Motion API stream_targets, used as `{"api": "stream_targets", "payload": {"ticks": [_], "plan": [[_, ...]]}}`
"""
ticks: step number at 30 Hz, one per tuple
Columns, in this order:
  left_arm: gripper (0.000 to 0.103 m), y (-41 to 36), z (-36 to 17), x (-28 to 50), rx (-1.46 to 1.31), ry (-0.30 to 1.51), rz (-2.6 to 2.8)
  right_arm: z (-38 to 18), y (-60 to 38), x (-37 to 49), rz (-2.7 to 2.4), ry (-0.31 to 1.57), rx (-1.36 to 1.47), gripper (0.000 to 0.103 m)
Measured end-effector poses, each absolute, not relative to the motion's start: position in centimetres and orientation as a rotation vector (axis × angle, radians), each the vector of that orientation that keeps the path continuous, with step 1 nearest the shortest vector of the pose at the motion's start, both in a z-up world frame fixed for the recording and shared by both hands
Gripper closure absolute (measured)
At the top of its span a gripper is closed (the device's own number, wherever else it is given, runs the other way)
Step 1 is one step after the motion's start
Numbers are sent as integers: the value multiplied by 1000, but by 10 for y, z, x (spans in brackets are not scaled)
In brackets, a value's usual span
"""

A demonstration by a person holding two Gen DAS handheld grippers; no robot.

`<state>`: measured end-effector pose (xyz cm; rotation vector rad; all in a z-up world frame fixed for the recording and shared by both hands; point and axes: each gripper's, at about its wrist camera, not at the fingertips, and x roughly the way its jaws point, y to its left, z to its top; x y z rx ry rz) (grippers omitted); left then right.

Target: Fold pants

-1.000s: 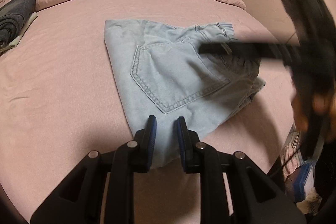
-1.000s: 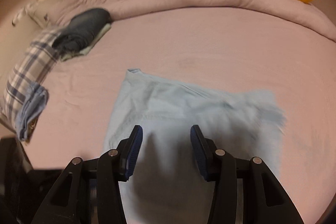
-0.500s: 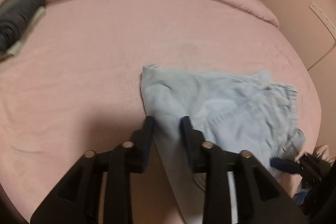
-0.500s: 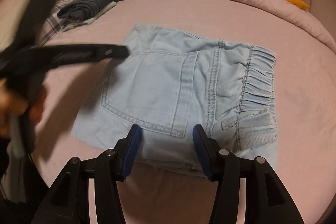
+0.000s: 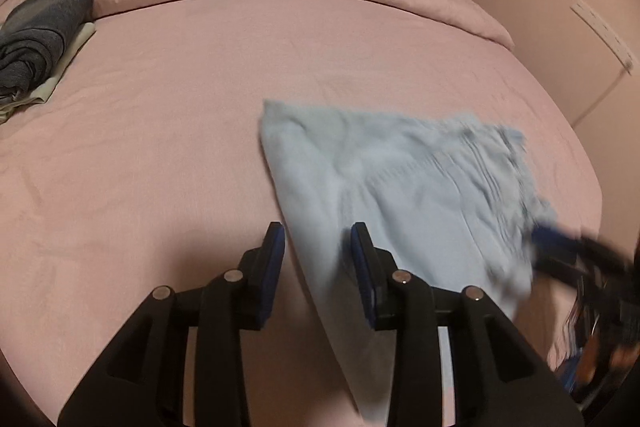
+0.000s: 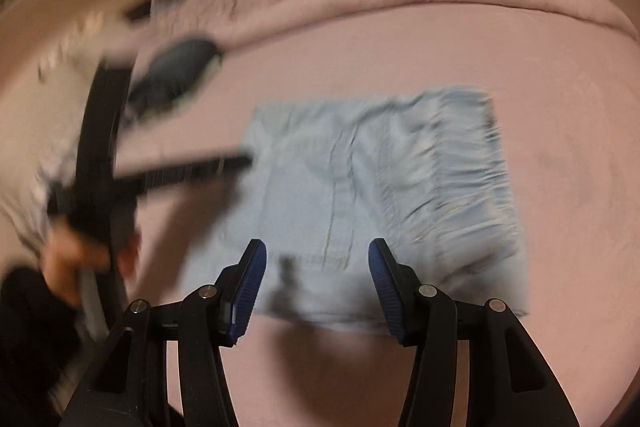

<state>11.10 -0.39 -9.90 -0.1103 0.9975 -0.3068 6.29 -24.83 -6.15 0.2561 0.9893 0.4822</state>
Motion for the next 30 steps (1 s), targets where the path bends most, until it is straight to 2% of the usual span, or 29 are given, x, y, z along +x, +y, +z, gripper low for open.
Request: {"api": "stream_targets", "payload": {"ticks": [12, 14, 16, 21, 23, 24, 25, 30], "plan": [[69, -7, -116, 57, -129, 1023, -339, -72, -241, 64, 376, 1044, 136, 49], [63, -5, -116, 53, -142, 1027, -339, -69, -242, 65, 379, 1045, 157, 49], [44, -3, -115, 50, -153, 1035, -327, -66, -251, 64, 399, 1045, 220, 49], [38, 9, -116, 44, -244, 1039, -323, -62, -289, 56, 432, 1003, 453, 49], [37, 11, -115, 44, -265, 1041, -320, -64, -306, 53, 439, 975, 564, 41], [37, 12, -115, 45, -278, 1043, -321, -66, -315, 52, 419, 965, 609, 26], [37, 15, -116, 45, -301, 1048, -324, -67, -322, 50, 387, 961, 636, 21], [35, 34, -123, 53, -489, 1089, -365, -88, -352, 48, 336, 1012, 786, 21]]}}
